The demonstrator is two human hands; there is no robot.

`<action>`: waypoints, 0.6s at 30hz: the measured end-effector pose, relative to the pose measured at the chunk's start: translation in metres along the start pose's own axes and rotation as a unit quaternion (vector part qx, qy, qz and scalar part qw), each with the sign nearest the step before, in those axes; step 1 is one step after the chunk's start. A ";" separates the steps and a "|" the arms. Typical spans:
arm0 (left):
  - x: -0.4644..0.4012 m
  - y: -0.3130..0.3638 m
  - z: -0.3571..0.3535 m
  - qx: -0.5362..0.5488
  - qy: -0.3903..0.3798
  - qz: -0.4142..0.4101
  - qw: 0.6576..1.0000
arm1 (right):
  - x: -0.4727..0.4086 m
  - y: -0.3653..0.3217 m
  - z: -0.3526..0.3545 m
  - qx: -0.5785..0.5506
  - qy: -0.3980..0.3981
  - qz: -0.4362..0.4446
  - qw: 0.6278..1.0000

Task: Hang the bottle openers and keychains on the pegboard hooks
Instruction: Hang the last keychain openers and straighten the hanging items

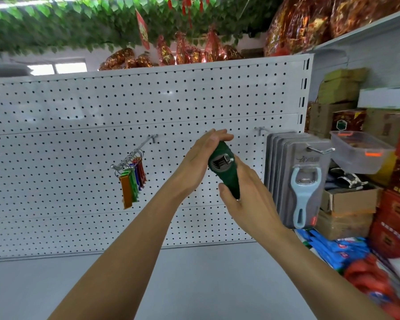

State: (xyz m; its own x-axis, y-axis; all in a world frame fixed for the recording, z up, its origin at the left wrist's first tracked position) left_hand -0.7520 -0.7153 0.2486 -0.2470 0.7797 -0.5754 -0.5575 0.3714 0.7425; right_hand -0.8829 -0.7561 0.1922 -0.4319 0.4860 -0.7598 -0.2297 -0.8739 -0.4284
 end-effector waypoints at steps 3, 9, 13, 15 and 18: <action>0.000 -0.001 0.001 0.004 0.004 0.004 1.000 | 0.002 -0.001 0.000 -0.012 0.007 0.001 1.000; 0.014 0.023 0.004 -0.033 0.073 -0.030 0.996 | 0.011 -0.003 0.012 0.024 0.050 0.005 0.998; 0.037 0.059 0.002 -0.053 0.161 -0.089 0.981 | 0.035 0.003 0.040 -0.007 0.183 0.031 0.983; 0.049 0.079 -0.004 -0.042 0.197 -0.151 0.968 | 0.045 0.012 0.059 -0.038 0.241 0.046 0.969; 0.066 0.105 -0.029 -0.033 0.203 -0.244 0.948 | 0.050 0.031 0.087 -0.094 0.307 0.012 0.947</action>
State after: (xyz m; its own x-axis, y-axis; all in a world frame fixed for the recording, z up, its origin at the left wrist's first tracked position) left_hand -0.8502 -0.6394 0.2782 -0.2249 0.2598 -0.9391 -0.7295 0.5941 0.3390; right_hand -0.9873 -0.7593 0.1832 0.1673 0.4312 -0.8866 -0.0424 -0.8953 -0.4434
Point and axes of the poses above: each hand's wrist, its own x-axis away from the middle knuckle, its own z-axis out of the back of the hand, y = z × x, the point moved 2 cm from there along -x, towards the middle knuckle, and after that the axes turned 4 degrees about y, right-handed, at the moved point
